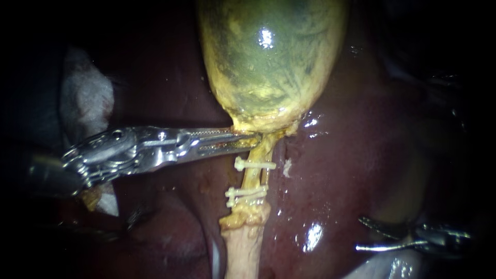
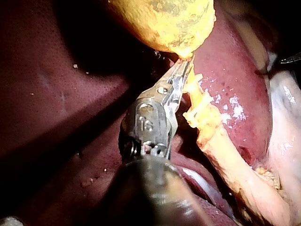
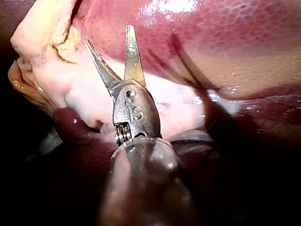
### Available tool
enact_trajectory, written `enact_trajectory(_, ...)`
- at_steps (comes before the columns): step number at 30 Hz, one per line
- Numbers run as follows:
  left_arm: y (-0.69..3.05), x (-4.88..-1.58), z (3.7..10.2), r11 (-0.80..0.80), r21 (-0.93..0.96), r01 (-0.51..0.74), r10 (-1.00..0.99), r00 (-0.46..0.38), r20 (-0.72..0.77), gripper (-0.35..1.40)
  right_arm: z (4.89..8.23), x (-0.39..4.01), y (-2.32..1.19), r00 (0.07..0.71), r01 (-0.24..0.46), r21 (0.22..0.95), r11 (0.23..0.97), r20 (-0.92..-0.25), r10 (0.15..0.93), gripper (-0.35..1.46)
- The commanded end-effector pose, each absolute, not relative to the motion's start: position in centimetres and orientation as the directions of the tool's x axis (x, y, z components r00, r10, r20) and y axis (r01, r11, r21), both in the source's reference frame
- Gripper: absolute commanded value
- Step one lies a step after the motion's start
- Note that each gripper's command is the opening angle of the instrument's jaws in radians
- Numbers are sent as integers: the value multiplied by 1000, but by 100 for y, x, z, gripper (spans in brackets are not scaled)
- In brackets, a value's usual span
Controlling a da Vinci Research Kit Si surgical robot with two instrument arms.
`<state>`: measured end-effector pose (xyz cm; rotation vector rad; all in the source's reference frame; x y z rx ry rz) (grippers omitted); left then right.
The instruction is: Go to the cutting position left tube
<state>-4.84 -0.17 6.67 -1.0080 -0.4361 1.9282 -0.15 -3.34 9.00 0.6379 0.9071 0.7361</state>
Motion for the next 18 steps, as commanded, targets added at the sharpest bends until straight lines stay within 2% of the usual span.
enact_trajectory(1, -17, -484, 667, -544, -634, -549, 834, -274, -478, -35, 901, -15, -334, 413, -288, 753, 592, -460, 786, 74)
enact_trajectory(18, -11, -474, 624, -538, -682, -496, 842, -278, -462, -35, 913, 5, -333, 412, -302, 746, 594, -460, 787, 74)
